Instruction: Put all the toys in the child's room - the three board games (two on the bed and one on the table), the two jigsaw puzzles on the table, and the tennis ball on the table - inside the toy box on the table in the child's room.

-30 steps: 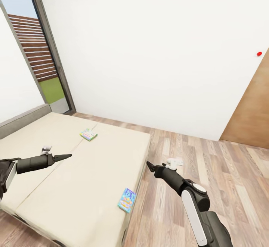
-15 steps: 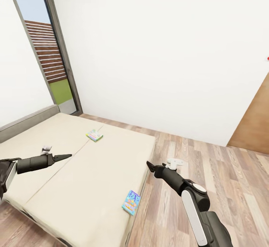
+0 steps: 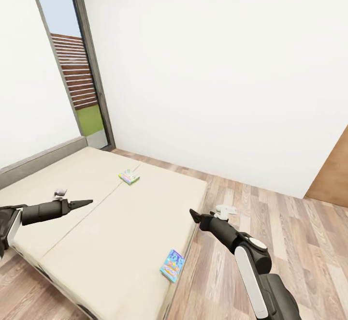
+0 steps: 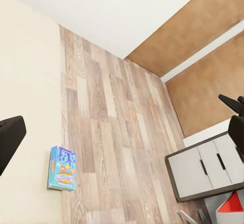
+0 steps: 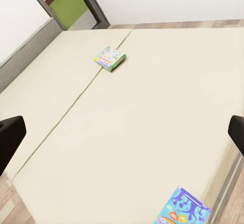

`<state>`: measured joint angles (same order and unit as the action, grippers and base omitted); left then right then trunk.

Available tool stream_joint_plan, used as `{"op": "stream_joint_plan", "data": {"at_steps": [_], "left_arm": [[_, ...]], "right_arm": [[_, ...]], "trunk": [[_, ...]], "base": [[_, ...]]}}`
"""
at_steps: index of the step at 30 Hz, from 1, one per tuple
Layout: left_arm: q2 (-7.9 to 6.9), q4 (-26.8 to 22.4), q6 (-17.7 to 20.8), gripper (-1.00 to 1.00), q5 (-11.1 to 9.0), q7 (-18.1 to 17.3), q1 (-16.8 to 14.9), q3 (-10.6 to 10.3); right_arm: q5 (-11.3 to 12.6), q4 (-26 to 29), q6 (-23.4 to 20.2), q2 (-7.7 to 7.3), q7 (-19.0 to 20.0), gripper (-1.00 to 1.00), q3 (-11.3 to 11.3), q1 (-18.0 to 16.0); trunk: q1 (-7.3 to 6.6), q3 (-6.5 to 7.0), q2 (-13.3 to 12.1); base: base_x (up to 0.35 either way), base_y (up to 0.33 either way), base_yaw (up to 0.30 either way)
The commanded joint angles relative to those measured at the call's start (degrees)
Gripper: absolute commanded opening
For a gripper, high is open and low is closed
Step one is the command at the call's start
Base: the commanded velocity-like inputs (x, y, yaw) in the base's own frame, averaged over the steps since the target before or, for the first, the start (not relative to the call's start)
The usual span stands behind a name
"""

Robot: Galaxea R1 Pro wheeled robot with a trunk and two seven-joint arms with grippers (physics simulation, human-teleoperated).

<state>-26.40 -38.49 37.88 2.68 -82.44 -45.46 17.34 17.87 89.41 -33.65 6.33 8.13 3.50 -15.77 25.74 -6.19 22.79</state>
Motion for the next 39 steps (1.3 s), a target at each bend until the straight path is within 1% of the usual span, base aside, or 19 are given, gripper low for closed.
{"op": "stream_joint_plan", "data": {"at_steps": [1, 29, 35, 39], "left_arm": [[0.02, -0.01, 0.60, 1.00, 0.28, -0.35, -0.07, 0.12], [0.11, -0.01, 0.68, 1.00, 0.22, -0.31, -0.07, 0.07], [0.12, -0.01, 0.63, 1.00, 0.24, -0.28, -0.07, 0.07], [0.12, -0.01, 0.61, 1.00, 0.22, -0.29, -0.07, 0.07]], "right_arm": [[0.06, 0.06, -0.32, 0.02, 0.13, 1.00, -0.07, -0.05], [0.08, 0.06, -0.35, 0.00, -0.02, 1.00, -0.12, -0.05], [0.34, 0.06, -0.36, 0.00, 0.12, 1.00, -0.10, -0.05], [0.39, 0.06, -0.42, 0.00, 0.20, 1.00, 0.03, -0.05]], "trunk": [[0.04, -0.04, 0.12], [0.04, 2.39, 0.12], [0.04, 2.59, 0.12], [0.04, 2.55, 0.12]], "base": [[0.000, -0.009, 0.143], [0.000, -0.001, 0.154], [0.000, -0.014, 0.066], [0.000, -0.147, 0.022]]}}
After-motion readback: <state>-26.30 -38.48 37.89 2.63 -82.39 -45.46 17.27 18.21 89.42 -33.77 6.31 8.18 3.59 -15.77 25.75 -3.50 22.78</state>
